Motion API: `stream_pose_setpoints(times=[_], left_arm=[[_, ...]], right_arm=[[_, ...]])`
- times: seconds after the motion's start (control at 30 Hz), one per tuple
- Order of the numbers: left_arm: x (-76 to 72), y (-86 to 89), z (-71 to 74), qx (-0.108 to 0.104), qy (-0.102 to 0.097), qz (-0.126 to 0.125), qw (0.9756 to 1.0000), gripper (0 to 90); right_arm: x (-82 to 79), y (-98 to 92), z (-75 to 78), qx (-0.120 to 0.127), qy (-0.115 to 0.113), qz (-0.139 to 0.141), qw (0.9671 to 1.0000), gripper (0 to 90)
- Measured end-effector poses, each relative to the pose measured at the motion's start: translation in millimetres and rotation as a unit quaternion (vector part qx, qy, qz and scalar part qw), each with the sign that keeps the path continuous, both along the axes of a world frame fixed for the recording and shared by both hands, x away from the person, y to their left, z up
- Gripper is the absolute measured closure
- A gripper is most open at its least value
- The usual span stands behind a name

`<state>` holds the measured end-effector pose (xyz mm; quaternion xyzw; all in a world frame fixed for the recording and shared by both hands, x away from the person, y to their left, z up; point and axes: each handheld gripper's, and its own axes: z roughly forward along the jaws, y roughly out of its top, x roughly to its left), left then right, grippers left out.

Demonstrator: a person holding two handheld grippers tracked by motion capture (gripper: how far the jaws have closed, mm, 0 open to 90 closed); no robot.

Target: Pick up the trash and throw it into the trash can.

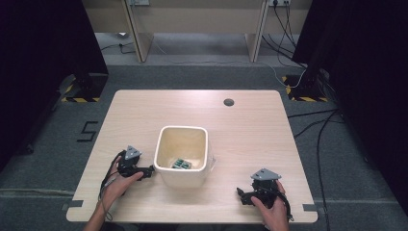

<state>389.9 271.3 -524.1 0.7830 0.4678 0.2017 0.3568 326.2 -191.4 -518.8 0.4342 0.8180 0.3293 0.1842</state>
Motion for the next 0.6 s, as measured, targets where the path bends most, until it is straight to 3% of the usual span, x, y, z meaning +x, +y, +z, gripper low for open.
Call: stream_pose_setpoints(times=[0.6], left_arm=[[-0.8,-0.6,0.4,0.003,0.002,0.006,1.0,14.2]], right_arm=[[-0.4,0.0,0.0,0.0,-0.001,0.002,1.0,1.1]])
